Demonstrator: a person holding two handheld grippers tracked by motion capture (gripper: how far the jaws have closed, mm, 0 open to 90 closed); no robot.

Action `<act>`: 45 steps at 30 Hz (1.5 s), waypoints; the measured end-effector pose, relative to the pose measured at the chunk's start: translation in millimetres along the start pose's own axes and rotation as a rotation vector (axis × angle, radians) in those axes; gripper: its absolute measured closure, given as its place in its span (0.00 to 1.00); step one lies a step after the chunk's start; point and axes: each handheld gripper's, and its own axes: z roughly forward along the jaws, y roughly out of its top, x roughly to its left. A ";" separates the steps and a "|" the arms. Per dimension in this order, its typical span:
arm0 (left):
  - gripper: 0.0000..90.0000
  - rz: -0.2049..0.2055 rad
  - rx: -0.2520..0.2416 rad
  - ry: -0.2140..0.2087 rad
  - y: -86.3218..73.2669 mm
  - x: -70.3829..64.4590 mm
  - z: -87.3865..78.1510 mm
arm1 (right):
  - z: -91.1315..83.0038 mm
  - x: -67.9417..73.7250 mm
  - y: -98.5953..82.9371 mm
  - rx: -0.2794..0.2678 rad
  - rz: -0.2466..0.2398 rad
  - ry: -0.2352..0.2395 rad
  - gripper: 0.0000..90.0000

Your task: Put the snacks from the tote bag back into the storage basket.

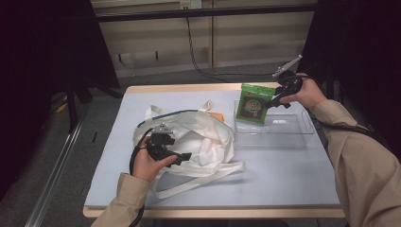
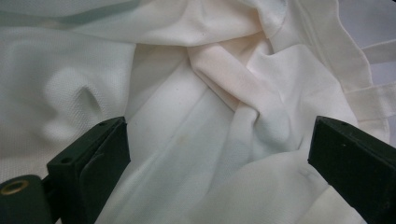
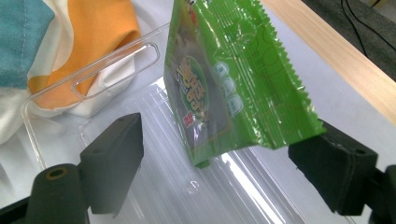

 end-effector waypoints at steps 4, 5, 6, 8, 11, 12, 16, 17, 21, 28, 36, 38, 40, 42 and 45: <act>0.06 0.009 0.009 -0.005 1.5 -0.9 -0.2 | -5.0 -2.4 -1.6 -0.009 0.004 -0.012 0.20; 0.06 0.010 0.009 -0.006 1.8 -1.0 0.0 | -6.2 -2.3 -2.1 -0.013 0.008 -0.013 0.20; 0.06 0.009 0.005 -0.006 1.9 -1.0 0.4 | -7.1 -2.1 -2.6 -0.019 0.008 -0.009 0.19; 0.06 0.009 0.007 -0.008 2.2 -1.1 1.0 | -8.1 -1.3 -3.9 -0.019 0.010 -0.006 0.19; 0.06 0.010 0.009 -0.008 2.3 -1.1 1.9 | -9.5 1.3 -5.4 -0.014 0.012 -0.002 0.19; 0.06 0.010 0.008 -0.009 2.3 -1.2 2.0 | -9.8 1.2 -5.8 -0.016 0.003 -0.006 0.19; 0.06 0.010 0.009 -0.007 2.9 -1.6 1.0 | -12.9 2.4 -9.1 -0.021 0.016 -0.007 0.18; 0.06 0.011 0.007 -0.007 3.0 -1.6 0.8 | -13.2 2.3 -10.1 -0.026 0.009 -0.009 0.18; 0.06 0.015 0.006 -0.010 3.4 -2.3 1.0 | -16.2 5.7 -14.0 -0.032 0.011 -0.004 0.18; 0.06 0.018 0.004 -0.015 4.9 -4.0 1.1 | -20.9 17.5 -19.8 -0.048 0.002 0.009 0.18; 0.06 0.021 -0.007 -0.021 5.6 -5.8 1.7 | -26.0 36.5 -21.3 -0.072 -0.017 0.041 0.18; 0.06 0.022 -0.006 -0.018 5.9 -6.0 1.6 | -27.1 40.4 -21.4 -0.083 -0.018 0.046 0.17; 0.06 0.024 0.000 -0.027 6.3 -6.2 1.3 | -27.5 44.6 -21.6 -0.090 -0.028 0.055 0.17; 0.06 0.024 0.000 -0.027 6.6 -6.4 1.4 | -27.5 48.9 -22.2 -0.091 -0.039 0.061 0.17; 0.06 0.026 0.004 -0.027 6.0 -6.5 2.1 | -27.9 54.9 -23.8 -0.102 -0.038 0.077 0.17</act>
